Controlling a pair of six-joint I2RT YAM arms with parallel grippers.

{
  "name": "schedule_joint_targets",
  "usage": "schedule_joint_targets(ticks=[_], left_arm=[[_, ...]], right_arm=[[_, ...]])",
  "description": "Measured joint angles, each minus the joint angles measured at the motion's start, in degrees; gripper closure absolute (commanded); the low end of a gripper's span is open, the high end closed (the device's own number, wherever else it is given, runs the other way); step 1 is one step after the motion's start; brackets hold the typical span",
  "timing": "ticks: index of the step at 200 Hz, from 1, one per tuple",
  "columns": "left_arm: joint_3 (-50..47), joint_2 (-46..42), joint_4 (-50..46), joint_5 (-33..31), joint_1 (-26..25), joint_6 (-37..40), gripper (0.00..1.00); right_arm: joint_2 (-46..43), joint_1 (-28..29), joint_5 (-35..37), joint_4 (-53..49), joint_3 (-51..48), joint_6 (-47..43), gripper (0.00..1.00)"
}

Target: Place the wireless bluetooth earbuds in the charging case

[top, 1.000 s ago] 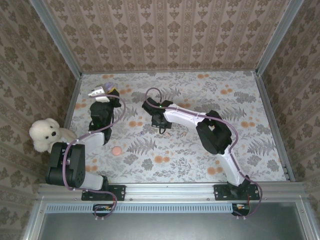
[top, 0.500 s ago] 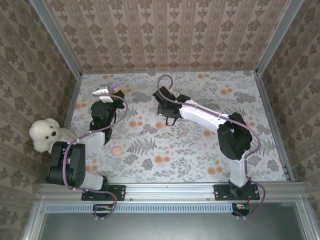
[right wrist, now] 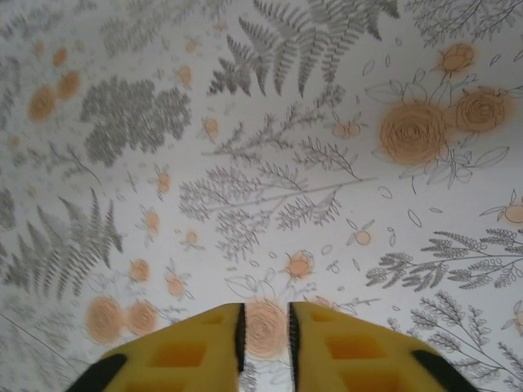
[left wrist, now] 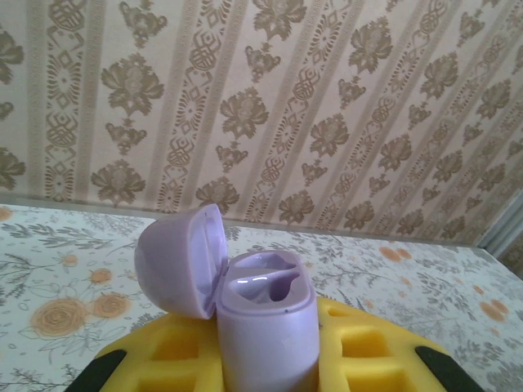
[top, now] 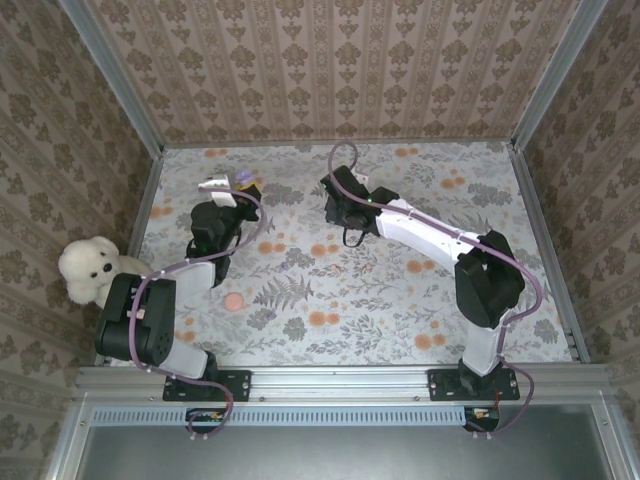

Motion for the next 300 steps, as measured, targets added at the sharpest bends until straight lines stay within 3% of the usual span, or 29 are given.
schedule_joint_targets(ticks=[33,60,67,71,125,168,237,300], left_arm=[[0.0,-1.3,-2.4,-3.7,0.2,0.3,1.0],[0.0,-2.1,-3.7,-5.7,0.9,0.6,1.0],[0.0,-2.3,-3.8,-6.0,1.2,0.7,1.0],[0.0,-2.5,-4.0,-6.2,1.3,0.8,1.0],[0.1,-5.5,-6.6,-7.5,3.6,1.7,1.0],[0.7,-6.9,-7.8,-8.1,5.3,1.8,1.0],[1.8,-9.2,-10.1,-9.0,8.0,1.7,1.0],[1.9,-9.9,-10.2,-10.9,11.8,1.4,1.0]], right_arm=[[0.0,3.3,-0.1,0.4,-3.5,-2.7,0.49],[-0.6,6.6,0.4,0.2,-5.9,-5.4,0.16],[-1.0,7.5,0.8,-0.1,-6.3,-6.3,0.02],[-1.2,7.9,1.2,-0.2,-6.5,-6.2,0.0],[-6.6,11.5,3.6,-0.5,-9.0,-11.1,0.0],[-6.8,12.2,-1.9,-0.7,-9.1,-11.2,0.18],[7.6,21.3,-7.7,-9.5,5.4,-3.9,0.33],[18.6,27.2,-8.3,-19.3,18.2,-0.7,0.36]])
